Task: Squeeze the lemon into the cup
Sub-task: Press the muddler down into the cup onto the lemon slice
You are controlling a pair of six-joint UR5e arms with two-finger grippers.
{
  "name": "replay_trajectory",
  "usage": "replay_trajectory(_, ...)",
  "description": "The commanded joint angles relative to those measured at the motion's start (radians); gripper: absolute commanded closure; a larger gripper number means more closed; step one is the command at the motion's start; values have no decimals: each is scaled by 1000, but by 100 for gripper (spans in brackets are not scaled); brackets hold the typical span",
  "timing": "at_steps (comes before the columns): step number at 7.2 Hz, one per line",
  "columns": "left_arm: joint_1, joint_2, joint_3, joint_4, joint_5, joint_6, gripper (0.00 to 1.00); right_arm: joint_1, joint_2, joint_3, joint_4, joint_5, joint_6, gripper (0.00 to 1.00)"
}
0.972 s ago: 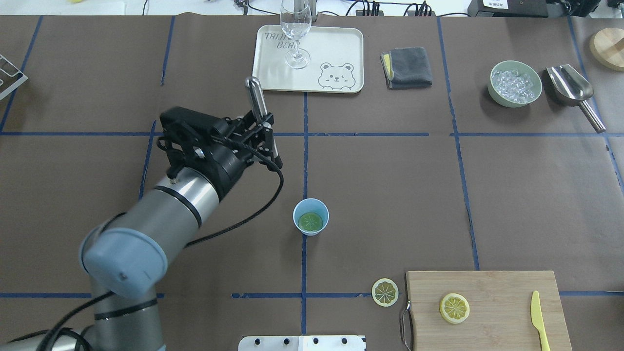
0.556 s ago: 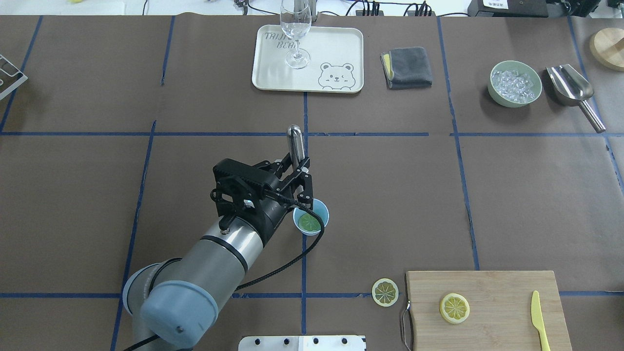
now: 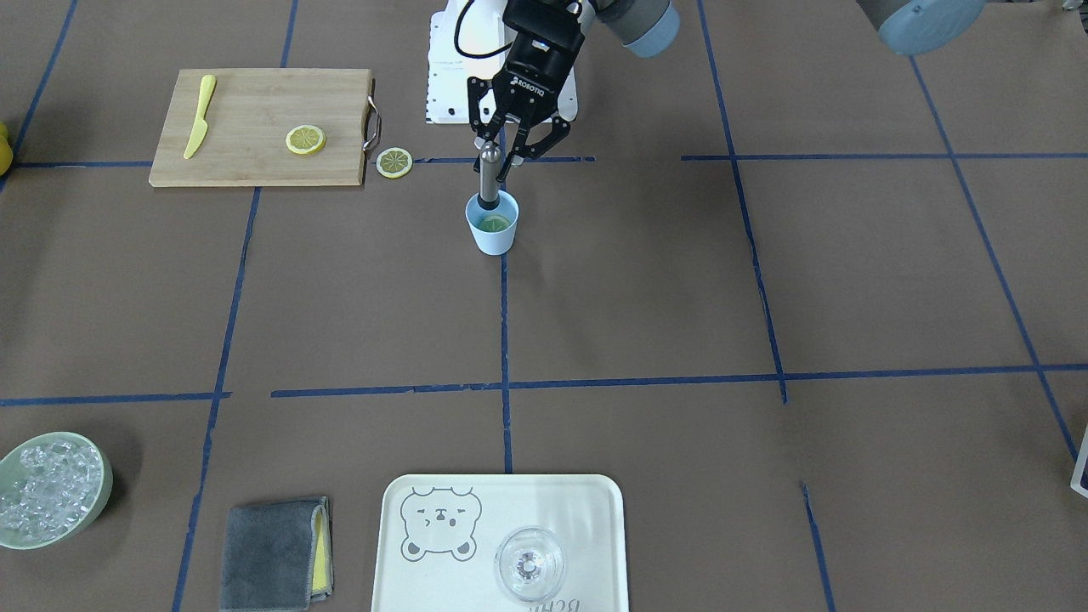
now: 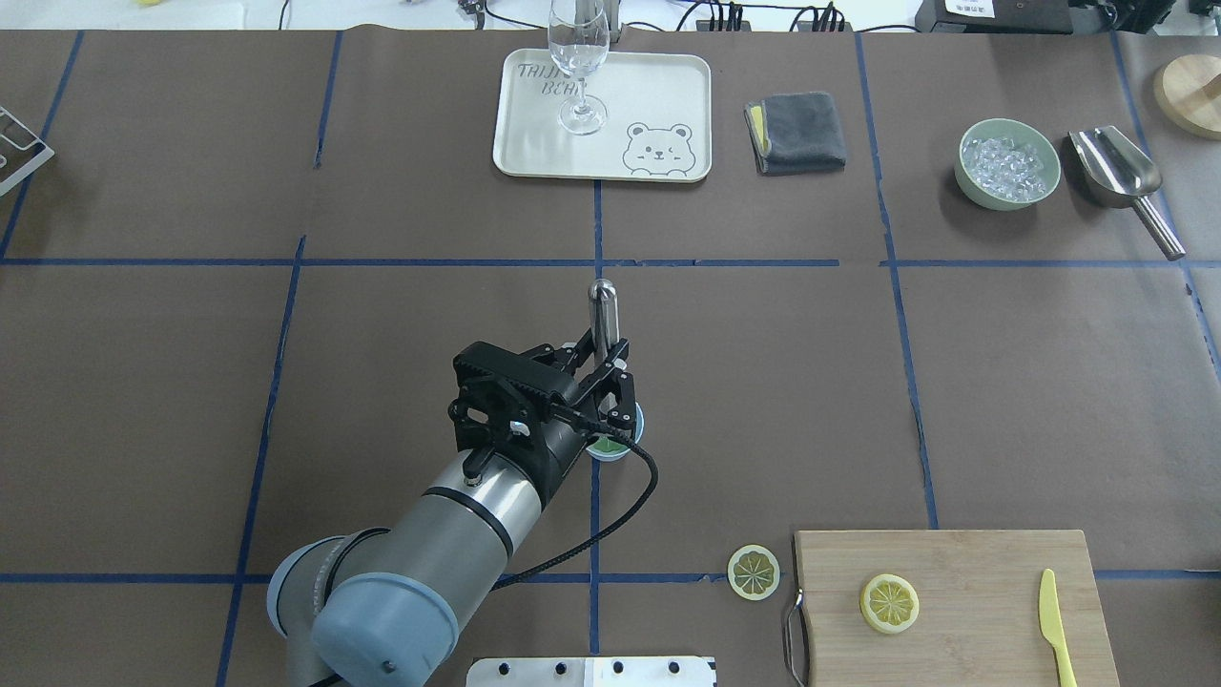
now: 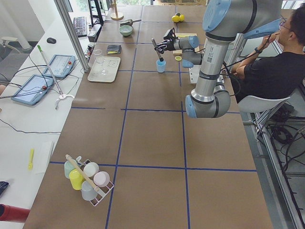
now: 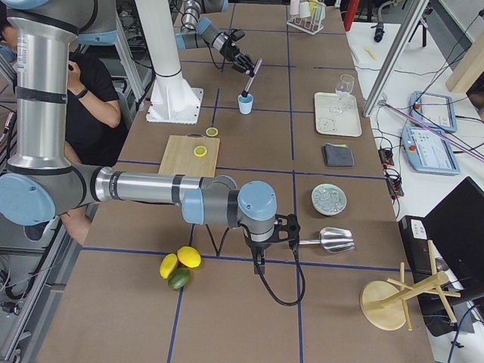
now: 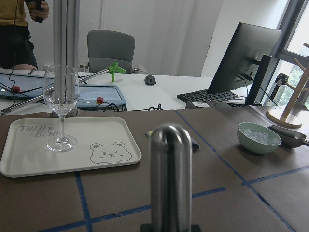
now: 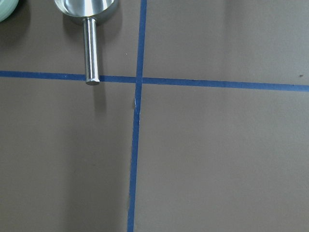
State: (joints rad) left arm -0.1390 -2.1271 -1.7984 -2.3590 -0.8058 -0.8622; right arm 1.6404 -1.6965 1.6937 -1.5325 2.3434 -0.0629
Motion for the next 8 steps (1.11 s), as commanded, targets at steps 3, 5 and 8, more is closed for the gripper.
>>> replay_trajectory(3, 4, -16, 117, -60, 0, -8, 100, -1, 1, 1, 0, 1, 0, 0)
replay_trajectory(5, 7, -17, 149, -97, 0, -9, 100, 3, 1, 3, 0, 1, 0, 0)
replay_trajectory(8, 6, -13, 79, -92, -30, 28, 100, 10, 5, 4, 2, 1, -2, 0)
